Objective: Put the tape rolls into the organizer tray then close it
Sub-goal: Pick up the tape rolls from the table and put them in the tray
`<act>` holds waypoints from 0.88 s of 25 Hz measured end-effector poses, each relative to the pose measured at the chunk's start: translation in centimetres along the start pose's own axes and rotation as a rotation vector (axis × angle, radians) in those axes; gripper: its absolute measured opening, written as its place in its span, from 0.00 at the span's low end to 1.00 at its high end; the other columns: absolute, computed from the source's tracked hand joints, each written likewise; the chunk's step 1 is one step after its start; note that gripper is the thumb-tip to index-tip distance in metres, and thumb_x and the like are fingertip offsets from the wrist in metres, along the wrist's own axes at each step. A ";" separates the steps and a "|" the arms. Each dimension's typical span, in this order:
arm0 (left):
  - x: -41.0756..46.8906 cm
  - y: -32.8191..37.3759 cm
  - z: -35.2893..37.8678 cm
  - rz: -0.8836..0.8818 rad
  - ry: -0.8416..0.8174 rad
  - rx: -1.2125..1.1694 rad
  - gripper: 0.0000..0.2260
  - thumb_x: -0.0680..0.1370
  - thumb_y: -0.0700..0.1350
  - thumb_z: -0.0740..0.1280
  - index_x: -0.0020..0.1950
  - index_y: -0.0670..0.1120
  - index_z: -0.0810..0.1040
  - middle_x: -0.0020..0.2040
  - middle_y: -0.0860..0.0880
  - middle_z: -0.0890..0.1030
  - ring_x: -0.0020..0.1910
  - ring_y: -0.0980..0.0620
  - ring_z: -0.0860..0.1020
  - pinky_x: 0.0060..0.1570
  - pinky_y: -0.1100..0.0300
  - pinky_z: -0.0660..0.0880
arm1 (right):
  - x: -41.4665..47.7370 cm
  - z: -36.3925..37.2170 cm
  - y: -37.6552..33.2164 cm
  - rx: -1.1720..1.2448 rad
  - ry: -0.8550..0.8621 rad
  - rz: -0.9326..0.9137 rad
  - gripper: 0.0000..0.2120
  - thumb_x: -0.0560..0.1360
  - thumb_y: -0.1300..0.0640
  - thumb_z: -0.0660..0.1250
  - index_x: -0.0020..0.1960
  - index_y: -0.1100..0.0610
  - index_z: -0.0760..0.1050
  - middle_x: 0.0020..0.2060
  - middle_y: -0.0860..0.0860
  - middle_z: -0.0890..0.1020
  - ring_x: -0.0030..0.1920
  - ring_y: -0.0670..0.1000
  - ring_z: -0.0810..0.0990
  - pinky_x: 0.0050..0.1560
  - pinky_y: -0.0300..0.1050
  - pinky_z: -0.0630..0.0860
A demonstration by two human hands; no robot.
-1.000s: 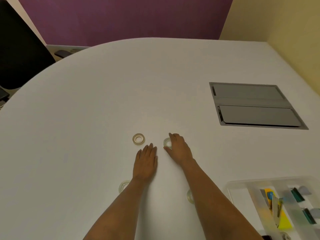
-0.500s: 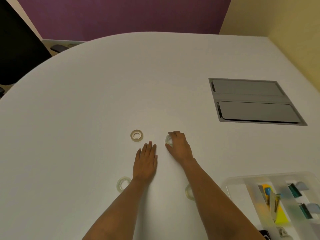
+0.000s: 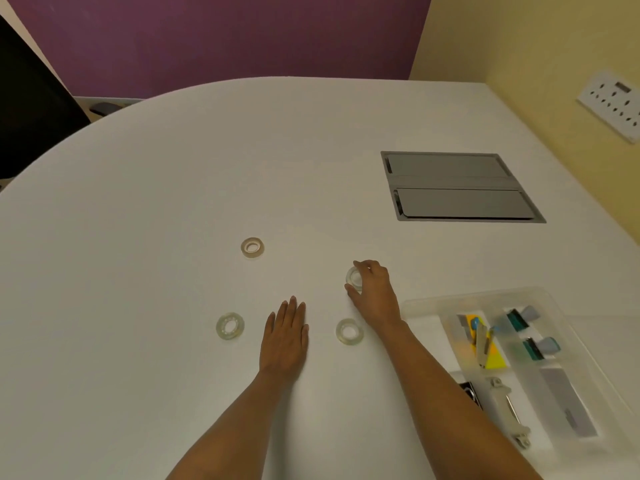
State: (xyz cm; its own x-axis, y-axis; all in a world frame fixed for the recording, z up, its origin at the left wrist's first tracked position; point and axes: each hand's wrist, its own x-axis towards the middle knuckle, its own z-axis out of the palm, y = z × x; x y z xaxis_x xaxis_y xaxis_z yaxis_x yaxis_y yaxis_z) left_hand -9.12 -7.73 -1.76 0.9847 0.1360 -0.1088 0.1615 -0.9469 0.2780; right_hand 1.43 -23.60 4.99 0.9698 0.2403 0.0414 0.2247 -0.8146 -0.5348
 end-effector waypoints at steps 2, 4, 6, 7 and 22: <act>-1.3 0.9 0.4 -0.005 0.008 -0.001 0.35 0.71 0.54 0.28 0.77 0.48 0.47 0.79 0.49 0.48 0.77 0.51 0.47 0.75 0.54 0.44 | -1.5 -1.2 1.0 0.014 0.025 0.007 0.23 0.76 0.57 0.67 0.69 0.59 0.67 0.67 0.55 0.71 0.67 0.55 0.68 0.59 0.48 0.74; -2.3 1.6 0.8 0.000 0.017 -0.001 0.36 0.71 0.55 0.25 0.77 0.48 0.48 0.79 0.49 0.49 0.77 0.50 0.48 0.75 0.54 0.45 | -2.8 -2.3 2.0 0.029 0.053 0.011 0.23 0.76 0.58 0.67 0.69 0.59 0.67 0.66 0.55 0.71 0.67 0.55 0.68 0.59 0.48 0.74; -3.1 2.1 1.3 0.006 0.042 -0.012 0.41 0.70 0.58 0.19 0.77 0.47 0.50 0.78 0.48 0.51 0.77 0.49 0.50 0.75 0.53 0.47 | -3.9 -3.2 2.9 0.054 0.092 0.021 0.24 0.75 0.58 0.67 0.69 0.60 0.67 0.66 0.56 0.72 0.67 0.56 0.68 0.61 0.48 0.73; -3.4 2.3 1.6 0.009 0.053 -0.016 0.44 0.69 0.59 0.18 0.77 0.47 0.52 0.78 0.47 0.52 0.77 0.49 0.51 0.75 0.52 0.48 | -4.6 -3.5 3.5 0.069 0.115 0.035 0.24 0.75 0.59 0.67 0.69 0.61 0.67 0.66 0.57 0.72 0.67 0.57 0.68 0.62 0.47 0.72; -4.9 3.7 1.5 -0.023 0.032 -0.036 0.36 0.71 0.55 0.30 0.77 0.46 0.52 0.78 0.46 0.51 0.77 0.48 0.50 0.75 0.51 0.46 | -7.6 -3.6 8.2 0.028 0.024 0.328 0.22 0.74 0.60 0.68 0.66 0.64 0.69 0.63 0.62 0.72 0.64 0.60 0.70 0.62 0.51 0.71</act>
State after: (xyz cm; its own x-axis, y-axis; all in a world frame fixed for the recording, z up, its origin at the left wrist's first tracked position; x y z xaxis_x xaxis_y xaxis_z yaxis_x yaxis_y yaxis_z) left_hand -13.43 -12.36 -1.64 0.9822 0.1675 -0.0855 0.1860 -0.9322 0.3104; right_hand -3.75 -34.06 3.33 0.9921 -0.0451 -0.1173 -0.1024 -0.8318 -0.5455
